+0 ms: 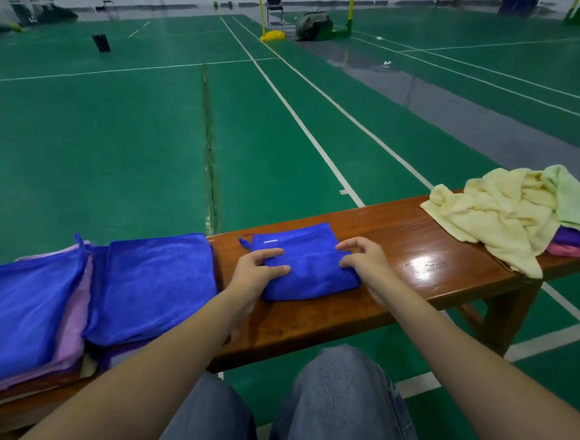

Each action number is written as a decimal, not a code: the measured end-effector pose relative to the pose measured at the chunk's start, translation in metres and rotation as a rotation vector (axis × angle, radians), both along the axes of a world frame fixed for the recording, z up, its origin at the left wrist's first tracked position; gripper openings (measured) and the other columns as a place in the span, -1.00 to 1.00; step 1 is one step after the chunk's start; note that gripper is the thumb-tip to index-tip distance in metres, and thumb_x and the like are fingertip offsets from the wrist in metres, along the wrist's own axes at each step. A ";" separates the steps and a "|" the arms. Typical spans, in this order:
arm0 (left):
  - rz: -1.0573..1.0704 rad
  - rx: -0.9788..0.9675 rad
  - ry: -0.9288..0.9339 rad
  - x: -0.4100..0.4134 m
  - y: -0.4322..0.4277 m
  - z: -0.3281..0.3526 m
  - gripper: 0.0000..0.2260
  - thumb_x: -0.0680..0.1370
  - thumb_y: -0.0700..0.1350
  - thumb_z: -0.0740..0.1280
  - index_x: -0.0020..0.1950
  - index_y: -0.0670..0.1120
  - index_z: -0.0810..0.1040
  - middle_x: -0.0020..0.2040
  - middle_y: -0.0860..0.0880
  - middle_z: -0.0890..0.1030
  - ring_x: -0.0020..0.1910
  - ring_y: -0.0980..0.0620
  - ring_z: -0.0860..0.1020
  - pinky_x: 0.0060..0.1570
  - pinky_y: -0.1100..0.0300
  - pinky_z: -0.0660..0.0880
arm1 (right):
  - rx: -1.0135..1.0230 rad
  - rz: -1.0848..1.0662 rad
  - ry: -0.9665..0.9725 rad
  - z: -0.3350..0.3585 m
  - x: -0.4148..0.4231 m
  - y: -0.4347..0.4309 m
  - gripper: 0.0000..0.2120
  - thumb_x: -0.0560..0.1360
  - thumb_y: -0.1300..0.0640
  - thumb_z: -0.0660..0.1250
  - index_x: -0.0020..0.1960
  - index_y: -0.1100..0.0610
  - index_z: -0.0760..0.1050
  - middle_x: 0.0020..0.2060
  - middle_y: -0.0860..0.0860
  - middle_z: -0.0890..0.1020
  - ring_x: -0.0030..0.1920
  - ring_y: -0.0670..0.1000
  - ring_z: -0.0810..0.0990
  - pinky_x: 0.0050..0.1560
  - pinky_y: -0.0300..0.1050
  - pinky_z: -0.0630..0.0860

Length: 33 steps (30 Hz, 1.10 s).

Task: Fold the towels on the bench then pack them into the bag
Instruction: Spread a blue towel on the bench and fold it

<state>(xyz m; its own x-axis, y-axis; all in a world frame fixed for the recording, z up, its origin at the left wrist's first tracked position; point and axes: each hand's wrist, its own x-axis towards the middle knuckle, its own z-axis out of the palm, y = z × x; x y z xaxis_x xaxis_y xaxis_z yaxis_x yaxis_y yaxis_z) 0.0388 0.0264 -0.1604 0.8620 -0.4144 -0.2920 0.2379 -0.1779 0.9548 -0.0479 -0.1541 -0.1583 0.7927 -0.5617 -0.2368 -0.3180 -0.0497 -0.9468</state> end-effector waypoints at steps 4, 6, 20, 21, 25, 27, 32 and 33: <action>-0.066 -0.091 0.091 -0.002 0.010 -0.002 -0.48 0.39 -0.45 0.40 0.29 -0.07 0.49 0.28 -0.08 0.43 0.26 -0.07 0.45 0.27 0.01 0.42 | 0.078 -0.030 0.041 -0.006 0.000 -0.003 -0.85 0.43 0.25 0.37 -0.05 0.08 0.49 0.08 0.09 0.55 0.11 0.09 0.51 -0.01 -0.07 0.46; -0.122 -0.107 0.106 -0.007 0.015 0.002 -0.40 0.41 -0.47 0.36 0.41 -0.14 0.36 0.26 -0.04 0.40 0.21 -0.03 0.47 0.27 0.01 0.43 | 0.083 -0.064 0.033 -0.006 -0.003 -0.003 -0.80 0.44 0.18 0.41 0.04 0.09 0.49 0.09 0.08 0.54 0.12 0.09 0.52 -0.02 -0.07 0.50; 0.058 0.031 0.148 -0.021 0.033 -0.002 -0.84 0.55 -0.10 0.33 0.07 -0.07 0.41 0.01 -0.09 0.52 -0.13 -0.02 0.52 -0.25 0.17 0.48 | -0.080 0.055 0.055 -0.001 -0.014 0.013 -0.78 0.50 0.14 0.36 0.11 0.11 0.40 -0.15 0.06 0.55 -0.16 0.03 0.56 -0.29 -0.15 0.46; 0.069 0.018 0.141 -0.019 0.030 -0.002 -0.83 0.55 -0.11 0.33 0.11 -0.05 0.42 0.03 -0.08 0.52 -0.10 -0.03 0.52 -0.23 0.16 0.47 | -0.076 0.065 0.040 0.001 -0.012 0.014 -0.77 0.51 0.16 0.34 0.14 0.12 0.41 -0.18 0.04 0.54 -0.19 0.00 0.56 -0.31 -0.19 0.46; 0.086 -0.021 0.102 -0.009 0.015 -0.002 -0.65 0.50 -0.31 0.35 0.26 -0.07 0.49 0.04 -0.11 0.57 -0.02 -0.07 0.54 -0.06 0.08 0.51 | -0.100 0.083 0.035 0.000 -0.002 0.014 -0.82 0.50 0.28 0.34 0.10 0.17 0.53 -0.03 0.06 0.55 -0.05 0.00 0.51 -0.25 -0.25 0.40; 0.024 0.058 0.046 -0.005 0.011 -0.002 -0.56 0.46 -0.38 0.36 0.32 -0.15 0.47 0.18 -0.15 0.54 0.12 -0.10 0.52 0.14 0.06 0.50 | -0.096 0.093 0.070 -0.004 0.002 0.014 -0.78 0.48 0.35 0.31 0.10 0.22 0.57 0.12 0.14 0.57 0.03 0.02 0.50 -0.19 -0.24 0.43; -0.092 0.199 -0.121 0.001 0.012 0.004 -0.44 0.45 -0.33 0.40 0.43 -0.12 0.36 0.41 -0.09 0.34 0.31 -0.09 0.42 0.26 -0.03 0.44 | -0.234 0.115 0.019 -0.008 -0.002 0.009 -0.60 0.48 0.39 0.28 0.31 0.21 0.46 0.31 0.10 0.45 0.20 0.03 0.44 0.11 -0.18 0.41; -0.093 0.189 -0.158 0.002 0.013 0.006 -0.44 0.46 -0.32 0.40 0.43 -0.09 0.35 0.42 -0.07 0.32 0.32 -0.08 0.40 0.26 -0.04 0.45 | -0.281 0.114 -0.016 -0.007 -0.003 0.008 -0.59 0.48 0.38 0.28 0.31 0.20 0.45 0.32 0.09 0.43 0.25 0.04 0.43 0.17 -0.17 0.41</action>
